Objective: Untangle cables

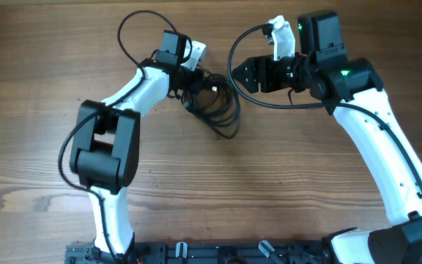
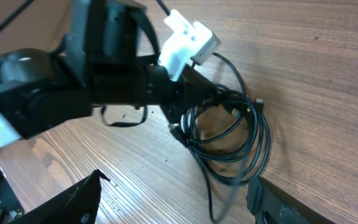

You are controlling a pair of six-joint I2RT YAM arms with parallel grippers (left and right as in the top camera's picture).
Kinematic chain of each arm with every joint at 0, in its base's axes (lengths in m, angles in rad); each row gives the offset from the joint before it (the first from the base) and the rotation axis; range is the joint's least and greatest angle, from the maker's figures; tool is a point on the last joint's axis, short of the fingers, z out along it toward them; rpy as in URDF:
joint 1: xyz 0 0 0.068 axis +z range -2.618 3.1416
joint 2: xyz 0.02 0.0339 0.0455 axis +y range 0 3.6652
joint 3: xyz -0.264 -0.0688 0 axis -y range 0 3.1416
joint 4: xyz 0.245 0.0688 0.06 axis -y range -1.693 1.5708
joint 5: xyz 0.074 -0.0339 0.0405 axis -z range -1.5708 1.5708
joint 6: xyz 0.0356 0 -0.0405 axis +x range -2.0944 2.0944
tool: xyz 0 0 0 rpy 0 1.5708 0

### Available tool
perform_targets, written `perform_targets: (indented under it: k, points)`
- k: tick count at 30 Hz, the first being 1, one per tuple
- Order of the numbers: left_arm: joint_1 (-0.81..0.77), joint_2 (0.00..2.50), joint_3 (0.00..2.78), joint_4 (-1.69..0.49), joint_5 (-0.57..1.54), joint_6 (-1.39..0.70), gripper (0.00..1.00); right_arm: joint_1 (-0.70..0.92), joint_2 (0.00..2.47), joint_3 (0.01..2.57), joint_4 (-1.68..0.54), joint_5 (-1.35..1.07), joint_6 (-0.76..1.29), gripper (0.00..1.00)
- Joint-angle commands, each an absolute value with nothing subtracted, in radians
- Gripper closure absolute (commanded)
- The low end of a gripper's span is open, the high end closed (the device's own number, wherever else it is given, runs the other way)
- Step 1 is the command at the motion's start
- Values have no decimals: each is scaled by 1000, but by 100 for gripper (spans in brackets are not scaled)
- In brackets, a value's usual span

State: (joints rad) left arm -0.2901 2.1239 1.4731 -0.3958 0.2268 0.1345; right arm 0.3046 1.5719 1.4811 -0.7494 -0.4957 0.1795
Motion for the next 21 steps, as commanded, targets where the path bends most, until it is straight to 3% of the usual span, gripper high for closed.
perform_targets:
  k: [1,11,16,21]
  points:
    - [-297,1948,1486,-445,329,70,93,303,1583,1485,-728,-487,186,23]
    - [-297,1695,1486,-493,779,68,92,303,1583,1485,-687,-498,228,23]
    - [-295,1687,1486,-491,793,10,96,303,1583,1485,-692,-524,183,28]
    - [-295,1687,1486,-477,847,-96,96,303,1583,1484,-720,-529,1,30]
